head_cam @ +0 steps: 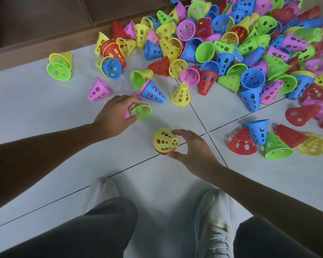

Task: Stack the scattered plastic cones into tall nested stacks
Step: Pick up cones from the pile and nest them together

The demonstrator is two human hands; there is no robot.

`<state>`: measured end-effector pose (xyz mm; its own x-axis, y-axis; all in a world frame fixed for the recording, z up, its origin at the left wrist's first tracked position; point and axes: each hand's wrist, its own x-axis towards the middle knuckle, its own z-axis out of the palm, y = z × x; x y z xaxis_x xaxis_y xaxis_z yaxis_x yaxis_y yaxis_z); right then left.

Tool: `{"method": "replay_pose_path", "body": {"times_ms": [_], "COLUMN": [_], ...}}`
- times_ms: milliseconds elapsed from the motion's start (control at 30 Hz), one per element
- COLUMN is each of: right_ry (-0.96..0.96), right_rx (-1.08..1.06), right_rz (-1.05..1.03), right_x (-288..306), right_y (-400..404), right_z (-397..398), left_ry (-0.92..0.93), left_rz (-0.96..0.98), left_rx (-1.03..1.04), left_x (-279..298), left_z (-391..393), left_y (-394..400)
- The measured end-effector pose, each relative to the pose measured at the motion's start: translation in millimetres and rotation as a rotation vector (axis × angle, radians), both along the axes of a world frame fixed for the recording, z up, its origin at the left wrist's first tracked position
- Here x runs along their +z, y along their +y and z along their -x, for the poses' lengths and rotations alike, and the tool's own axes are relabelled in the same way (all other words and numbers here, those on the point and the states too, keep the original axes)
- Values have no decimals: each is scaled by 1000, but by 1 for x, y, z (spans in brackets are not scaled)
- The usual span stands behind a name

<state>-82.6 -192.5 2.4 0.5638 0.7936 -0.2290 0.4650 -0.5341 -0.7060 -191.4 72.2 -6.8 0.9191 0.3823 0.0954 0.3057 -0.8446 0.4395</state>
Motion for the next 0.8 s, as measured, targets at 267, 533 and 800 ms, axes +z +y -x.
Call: {"method": "replay_pose_path", "body": {"times_ms": [267,533,800], "right_ry": [-83,-503,-290], "right_rx": [-20,-392,-623], "right_rz": [83,130,249], "right_x": [3,-7,-15], "right_y": [-25,-70,-91], "right_z": [-13,-61,-77], "left_ry": [-62,-37,19], "left_rz": [12,100,63], "left_rx": [-94,-49,-4], "left_x": [-3,-9,-10], "left_z": [-4,-3,-5], "left_y": [-8,-20,-15]}}
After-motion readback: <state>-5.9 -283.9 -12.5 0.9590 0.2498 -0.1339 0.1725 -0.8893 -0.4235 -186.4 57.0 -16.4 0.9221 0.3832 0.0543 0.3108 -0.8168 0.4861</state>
